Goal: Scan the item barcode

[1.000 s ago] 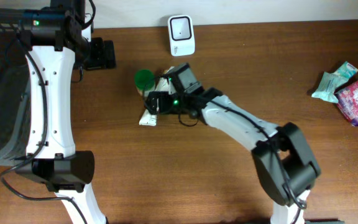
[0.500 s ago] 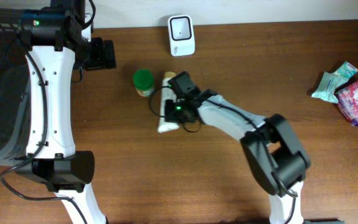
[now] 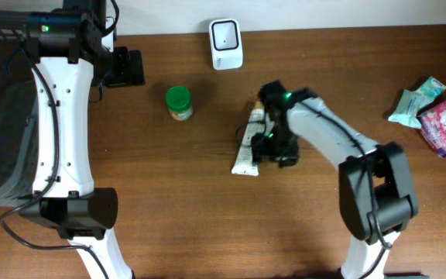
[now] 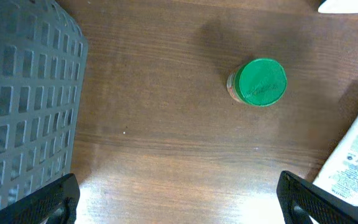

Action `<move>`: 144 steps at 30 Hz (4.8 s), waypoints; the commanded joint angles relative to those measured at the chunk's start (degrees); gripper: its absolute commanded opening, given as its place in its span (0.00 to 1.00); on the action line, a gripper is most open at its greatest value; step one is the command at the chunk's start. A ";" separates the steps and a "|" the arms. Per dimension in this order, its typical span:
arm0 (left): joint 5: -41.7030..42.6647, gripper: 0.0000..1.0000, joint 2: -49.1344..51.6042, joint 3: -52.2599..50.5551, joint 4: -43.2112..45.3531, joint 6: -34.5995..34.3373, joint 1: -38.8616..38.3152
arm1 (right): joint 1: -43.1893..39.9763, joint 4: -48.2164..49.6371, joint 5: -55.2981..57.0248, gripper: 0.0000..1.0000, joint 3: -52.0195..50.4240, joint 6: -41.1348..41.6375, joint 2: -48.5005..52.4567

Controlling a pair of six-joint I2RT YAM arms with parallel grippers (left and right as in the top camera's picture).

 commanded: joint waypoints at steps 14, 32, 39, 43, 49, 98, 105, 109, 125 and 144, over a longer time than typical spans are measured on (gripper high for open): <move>-0.26 0.99 0.11 -0.07 -0.02 -0.50 -0.04 | -10.27 21.99 -18.60 0.99 0.35 0.28 3.69; -0.26 0.99 0.11 -0.09 -0.02 -0.50 -0.07 | -7.54 26.18 -42.62 0.21 0.35 -18.86 10.95; -0.24 0.99 0.11 -0.09 -0.02 -0.50 -0.04 | -7.43 17.73 -32.92 0.85 0.35 -15.19 10.95; -0.24 0.99 0.11 -0.07 -0.04 -0.50 -0.04 | -4.94 12.50 -25.24 0.85 -0.39 -12.00 10.95; -0.26 0.99 0.11 -0.07 -0.04 -0.50 -0.04 | -4.17 12.17 -22.23 0.35 -1.90 -11.04 10.95; -0.24 0.99 0.11 -0.07 -0.02 -0.50 -0.04 | 15.02 5.38 4.79 0.63 3.04 -23.67 -6.99; -0.26 0.99 0.11 -0.09 -0.04 -0.50 -0.04 | 28.28 17.11 15.13 0.44 -5.57 -16.63 -6.99; -0.24 0.99 0.11 -0.09 -0.02 -0.50 -0.04 | 33.09 20.15 28.02 0.44 -6.67 -10.08 -6.97; -0.24 0.99 0.11 -0.07 -0.02 -0.50 -0.04 | 26.86 28.00 38.88 0.49 -10.75 -9.18 -1.75; -0.24 0.99 0.11 -0.07 -0.02 -0.50 -0.09 | 9.60 25.07 19.30 0.48 -8.20 -10.86 -1.01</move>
